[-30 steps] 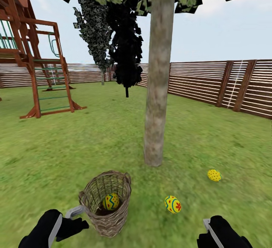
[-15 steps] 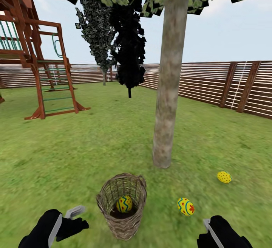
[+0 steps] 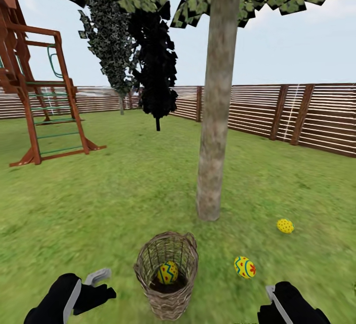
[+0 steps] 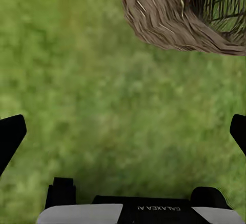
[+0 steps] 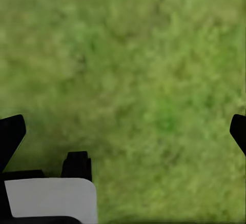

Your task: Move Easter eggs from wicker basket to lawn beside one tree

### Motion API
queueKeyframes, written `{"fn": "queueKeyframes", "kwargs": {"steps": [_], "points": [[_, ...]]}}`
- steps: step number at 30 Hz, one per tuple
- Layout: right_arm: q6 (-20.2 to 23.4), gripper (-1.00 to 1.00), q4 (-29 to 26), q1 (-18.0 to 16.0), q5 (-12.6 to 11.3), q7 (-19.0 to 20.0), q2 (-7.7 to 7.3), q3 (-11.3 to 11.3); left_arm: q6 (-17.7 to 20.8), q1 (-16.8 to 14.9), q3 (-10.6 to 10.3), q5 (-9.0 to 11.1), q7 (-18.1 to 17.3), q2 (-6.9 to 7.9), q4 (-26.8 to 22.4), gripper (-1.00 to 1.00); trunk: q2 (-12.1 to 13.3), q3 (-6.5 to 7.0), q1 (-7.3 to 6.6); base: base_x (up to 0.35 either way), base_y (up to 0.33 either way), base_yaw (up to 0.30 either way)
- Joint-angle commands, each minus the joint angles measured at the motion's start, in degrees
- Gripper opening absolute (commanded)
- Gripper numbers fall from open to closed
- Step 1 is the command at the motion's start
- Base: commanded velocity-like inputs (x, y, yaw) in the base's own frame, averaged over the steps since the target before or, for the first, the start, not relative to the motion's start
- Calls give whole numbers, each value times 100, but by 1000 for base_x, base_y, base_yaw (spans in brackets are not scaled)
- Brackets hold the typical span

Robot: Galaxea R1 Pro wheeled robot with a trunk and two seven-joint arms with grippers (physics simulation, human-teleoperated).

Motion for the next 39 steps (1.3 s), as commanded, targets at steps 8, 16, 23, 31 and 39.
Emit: {"fn": "queueKeyframes", "kwargs": {"steps": [8, 16, 23, 31, 39], "points": [[27, 100, -8, -2, 31, 35, -9, 17, 22, -2, 13, -32, -37, -5, 1, 100, 319, 162, -177, 0, 348, -131], [27, 100, -8, -3, 17, 35, -11, 16, 22, -2, 13, -32, -32, -6, 10, 100, 640, 307, -352, 0, 348, -4], [24, 100, -8, -2, 19, 35, -10, 16, 22, -2, 10, -32, -28, -6, 11, 100, 800, 390, -440, 0, 348, -145], [27, 100, -8, -3, 22, 35, -13, 16, 22, -2, 4, -40, -21, -6, 19, 100, 1121, 558, -616, 0, 348, -278], [37, 100, -8, -5, 23, 35, -9, 16, 22, -2, 4, -41, -19, -6, 27, 100, 1442, 718, -792, 0, 348, -224]]}}
